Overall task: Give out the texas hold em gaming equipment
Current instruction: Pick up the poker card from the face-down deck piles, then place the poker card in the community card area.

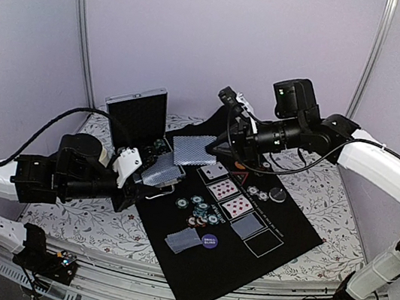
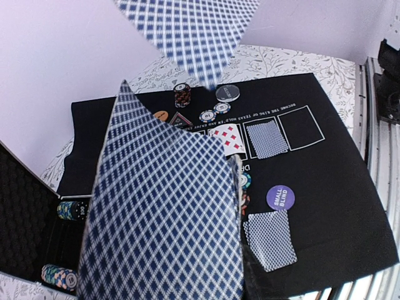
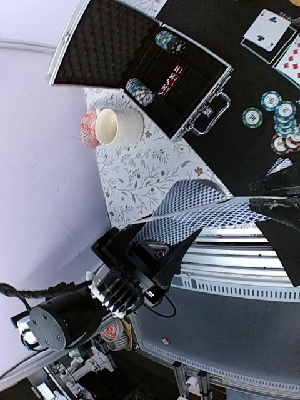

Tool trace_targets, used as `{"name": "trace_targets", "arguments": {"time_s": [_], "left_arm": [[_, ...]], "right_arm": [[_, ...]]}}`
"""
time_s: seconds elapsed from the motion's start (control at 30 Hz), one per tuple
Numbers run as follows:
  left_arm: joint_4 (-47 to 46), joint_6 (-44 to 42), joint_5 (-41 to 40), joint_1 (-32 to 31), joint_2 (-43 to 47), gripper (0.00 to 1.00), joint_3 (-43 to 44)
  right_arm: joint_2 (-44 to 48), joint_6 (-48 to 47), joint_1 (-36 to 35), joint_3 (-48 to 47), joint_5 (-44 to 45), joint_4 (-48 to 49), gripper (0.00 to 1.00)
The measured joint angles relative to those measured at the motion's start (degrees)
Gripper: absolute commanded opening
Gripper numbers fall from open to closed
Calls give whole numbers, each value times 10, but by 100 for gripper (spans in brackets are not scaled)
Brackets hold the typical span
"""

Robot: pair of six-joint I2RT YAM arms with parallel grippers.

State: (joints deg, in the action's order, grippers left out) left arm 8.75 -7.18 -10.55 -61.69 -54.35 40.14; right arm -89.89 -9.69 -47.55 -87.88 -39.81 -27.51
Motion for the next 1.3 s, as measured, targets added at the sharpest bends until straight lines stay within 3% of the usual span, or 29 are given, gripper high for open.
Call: {"name": "trace_targets", "arguments": {"time_s": [0.17, 0.3, 0.57, 0.87, 1.3], "left_arm": [[-1, 2, 0, 0, 0, 35, -1], [-5, 2, 0, 0, 1, 35, -8], [-8, -2, 9, 0, 6, 35, -15], [-9, -10, 12, 0, 12, 35, -16], [-12, 15, 26, 0, 15, 35, -40]], "right_arm": [[37, -16, 67, 13, 41, -82, 2], [50, -37, 116, 77, 102, -155, 2], [-12, -108, 126, 207, 145, -264, 3], [-51, -134, 126, 264, 191, -280, 3], [-145, -135, 142, 243, 299, -286, 4]]}}
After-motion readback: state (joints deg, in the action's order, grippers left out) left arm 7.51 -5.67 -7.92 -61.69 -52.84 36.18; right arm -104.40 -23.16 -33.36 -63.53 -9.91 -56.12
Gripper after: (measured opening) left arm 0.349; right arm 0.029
